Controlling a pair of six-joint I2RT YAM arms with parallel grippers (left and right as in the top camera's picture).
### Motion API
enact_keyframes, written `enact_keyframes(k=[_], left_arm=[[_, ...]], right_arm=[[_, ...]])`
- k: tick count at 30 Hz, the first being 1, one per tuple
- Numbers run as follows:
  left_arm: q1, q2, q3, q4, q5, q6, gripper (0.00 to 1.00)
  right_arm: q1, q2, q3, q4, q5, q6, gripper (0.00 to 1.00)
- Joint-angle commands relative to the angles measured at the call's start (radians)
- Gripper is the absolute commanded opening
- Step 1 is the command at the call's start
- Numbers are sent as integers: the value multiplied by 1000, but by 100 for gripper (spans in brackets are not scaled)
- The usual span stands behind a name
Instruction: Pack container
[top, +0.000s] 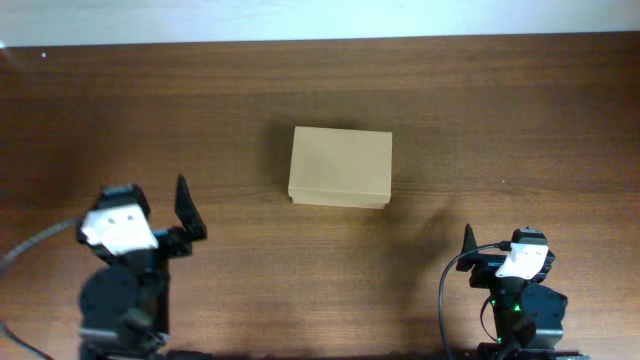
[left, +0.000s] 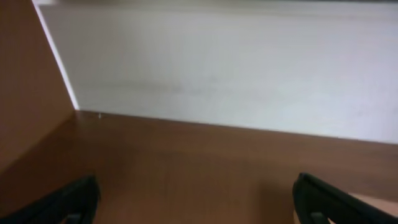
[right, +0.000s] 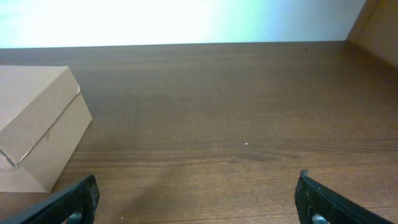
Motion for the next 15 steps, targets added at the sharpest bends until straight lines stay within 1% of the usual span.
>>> enact_keyframes(k=[1, 4, 8, 15], left_arm=[[3, -126, -186, 76, -6, 1, 99], [3, -205, -313, 132, -6, 1, 99], [5, -297, -466, 159, -6, 1, 99], [56, -417, -622, 189, -3, 1, 99]], right_arm=[[-8, -8, -7, -1, 8, -2, 99], [-8, -8, -7, -1, 8, -2, 99], [-8, -8, -7, -1, 8, -2, 99], [-8, -8, -7, -1, 8, -2, 99]])
